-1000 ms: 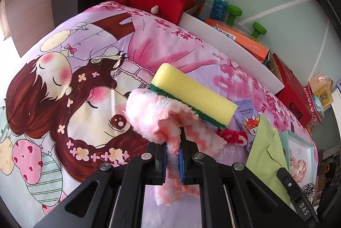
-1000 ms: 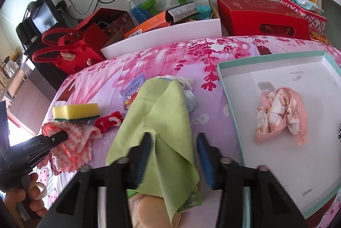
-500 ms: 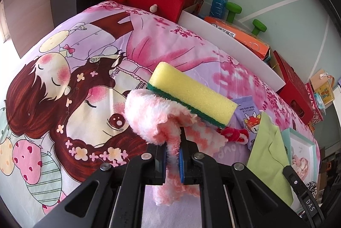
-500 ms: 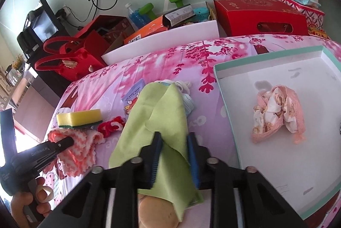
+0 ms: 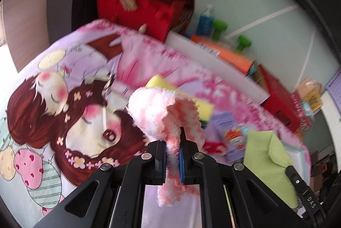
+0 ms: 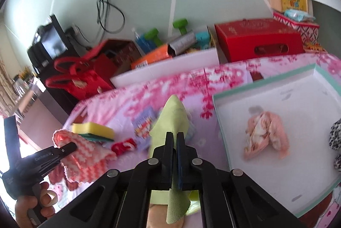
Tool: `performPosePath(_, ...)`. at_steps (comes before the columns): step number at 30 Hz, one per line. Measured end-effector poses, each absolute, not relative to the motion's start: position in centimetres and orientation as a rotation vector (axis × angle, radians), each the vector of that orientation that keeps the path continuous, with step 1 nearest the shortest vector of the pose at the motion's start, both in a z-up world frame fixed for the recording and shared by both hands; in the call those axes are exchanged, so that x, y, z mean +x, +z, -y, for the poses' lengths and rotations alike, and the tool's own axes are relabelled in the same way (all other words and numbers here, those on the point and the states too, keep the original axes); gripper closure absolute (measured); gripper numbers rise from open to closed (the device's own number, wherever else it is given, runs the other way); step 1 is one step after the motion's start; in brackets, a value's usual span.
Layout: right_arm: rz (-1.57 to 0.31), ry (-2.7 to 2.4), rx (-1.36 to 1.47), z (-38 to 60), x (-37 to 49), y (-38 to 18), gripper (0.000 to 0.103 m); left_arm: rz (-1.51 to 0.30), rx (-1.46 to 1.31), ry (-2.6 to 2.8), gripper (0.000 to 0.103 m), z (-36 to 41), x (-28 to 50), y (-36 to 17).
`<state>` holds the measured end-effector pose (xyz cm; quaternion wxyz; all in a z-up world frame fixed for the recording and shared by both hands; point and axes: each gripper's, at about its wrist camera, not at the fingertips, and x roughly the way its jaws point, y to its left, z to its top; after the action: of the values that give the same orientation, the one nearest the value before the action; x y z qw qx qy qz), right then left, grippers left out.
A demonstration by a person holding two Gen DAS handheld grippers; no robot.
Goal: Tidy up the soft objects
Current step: 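Carry the pink towel and green cloth over the white tray with both tools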
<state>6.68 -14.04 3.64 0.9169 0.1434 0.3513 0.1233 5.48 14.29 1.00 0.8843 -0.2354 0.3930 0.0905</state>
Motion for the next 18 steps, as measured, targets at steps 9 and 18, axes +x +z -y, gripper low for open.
performPosePath(9, -0.548, 0.299, 0.304, 14.8, 3.6, 8.5, 0.100, -0.666, -0.482, 0.137, 0.094, -13.9, 3.2, 5.8)
performPosePath(18, -0.520, 0.274, 0.353, 17.0, 2.7, 9.2, 0.100, -0.571, -0.450, 0.095, 0.094, -12.4, 1.8, 9.4)
